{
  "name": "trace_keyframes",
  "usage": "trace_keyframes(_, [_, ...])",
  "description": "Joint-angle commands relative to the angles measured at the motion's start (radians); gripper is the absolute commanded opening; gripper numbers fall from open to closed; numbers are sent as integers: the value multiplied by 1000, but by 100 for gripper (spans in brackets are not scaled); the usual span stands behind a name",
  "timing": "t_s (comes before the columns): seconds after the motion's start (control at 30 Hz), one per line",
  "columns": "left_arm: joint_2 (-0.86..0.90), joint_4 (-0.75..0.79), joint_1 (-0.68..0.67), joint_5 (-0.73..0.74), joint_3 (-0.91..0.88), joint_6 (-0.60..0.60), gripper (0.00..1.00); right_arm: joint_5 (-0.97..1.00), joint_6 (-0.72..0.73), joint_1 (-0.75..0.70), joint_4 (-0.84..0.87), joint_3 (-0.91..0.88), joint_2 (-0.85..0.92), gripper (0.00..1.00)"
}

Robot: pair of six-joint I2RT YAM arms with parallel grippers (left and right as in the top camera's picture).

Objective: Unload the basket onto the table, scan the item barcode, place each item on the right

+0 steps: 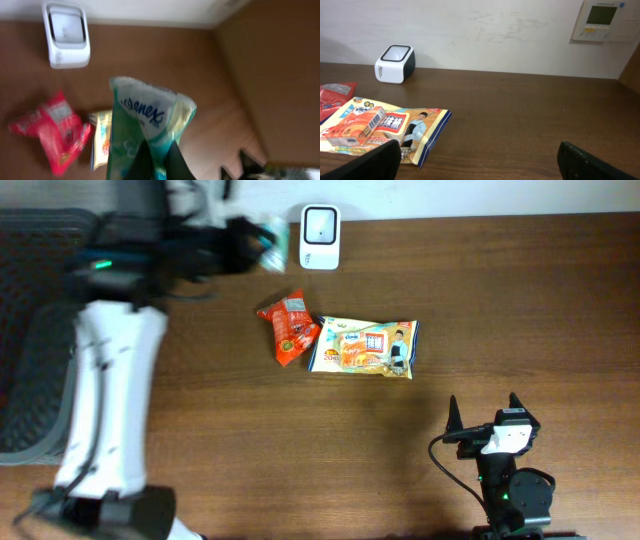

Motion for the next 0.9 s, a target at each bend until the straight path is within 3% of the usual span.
trace_keyframes(0.0, [132, -77, -153, -428, -7, -93, 0, -2, 1, -7, -5, -7, -5, 99])
trace_keyframes(0.07, [193, -96, -217, -575, -7, -193, 0, -2, 1, -7, -5, -7, -5, 98])
trace_keyframes(0.13, [281, -74, -292, -642, -7, -217, 0, -2, 1, -7, -5, -7, -5, 98])
trace_keyframes(0.27, [426, -29, -359, -655, -7, -224, 1, -2, 1, -7, -5, -7, -5, 98])
trace_keyframes(0.3, [451, -27, -367, -655, -7, -224, 12, -2, 1, -7, -5, -7, -5, 99])
trace_keyframes(0.33, [474, -27, -373, -655, -7, -223, 54, -2, 1, -7, -5, -7, -5, 98])
trace_keyframes(0.37, [481, -27, -373, -655, -7, -223, 71, -2, 1, -7, -5, -7, -5, 98])
trace_keyframes(0.47, [473, -54, -352, -655, 57, -208, 87, -2, 1, -7, -5, -7, -5, 98])
trace_keyframes(0.7, [360, -344, -193, -661, 465, -207, 99, -2, 1, -7, -5, -7, -5, 98])
trace_keyframes(0.87, [261, -554, 2, -797, 532, -186, 99, -2, 1, -7, -5, -7, -5, 98])
